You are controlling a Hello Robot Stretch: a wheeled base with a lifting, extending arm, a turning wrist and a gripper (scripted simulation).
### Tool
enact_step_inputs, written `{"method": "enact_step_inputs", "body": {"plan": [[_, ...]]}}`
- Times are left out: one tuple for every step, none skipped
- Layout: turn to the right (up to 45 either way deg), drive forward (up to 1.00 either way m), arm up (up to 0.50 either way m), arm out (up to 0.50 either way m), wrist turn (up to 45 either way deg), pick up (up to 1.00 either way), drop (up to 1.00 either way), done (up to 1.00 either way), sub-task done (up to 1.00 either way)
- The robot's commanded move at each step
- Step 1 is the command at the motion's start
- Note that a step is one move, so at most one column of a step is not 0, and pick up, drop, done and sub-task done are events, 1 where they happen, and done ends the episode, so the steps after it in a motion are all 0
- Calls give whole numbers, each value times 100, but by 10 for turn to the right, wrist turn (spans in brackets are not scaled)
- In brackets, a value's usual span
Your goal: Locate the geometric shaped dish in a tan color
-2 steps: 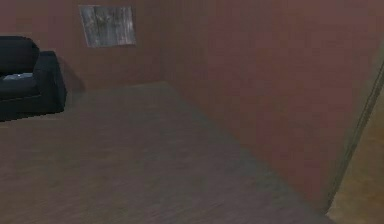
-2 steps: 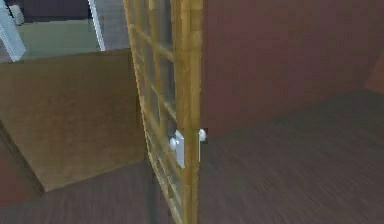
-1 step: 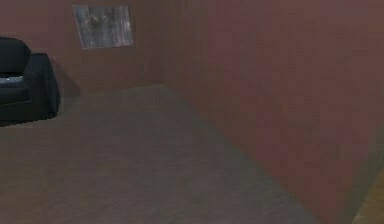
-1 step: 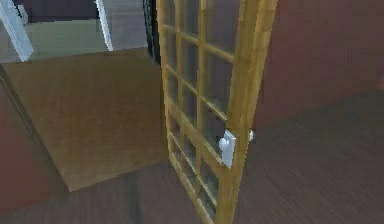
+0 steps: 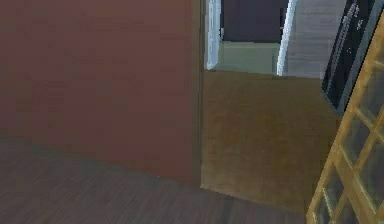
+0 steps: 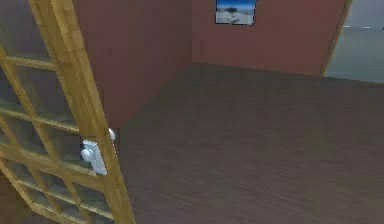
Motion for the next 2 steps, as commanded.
{"method": "enact_step_inputs", "body": {"plan": [[180, 0, 0, 0, 0, 0, 0, 0, 0], [0, 100, 0, 0, 0, 0, 0, 0, 0]]}}
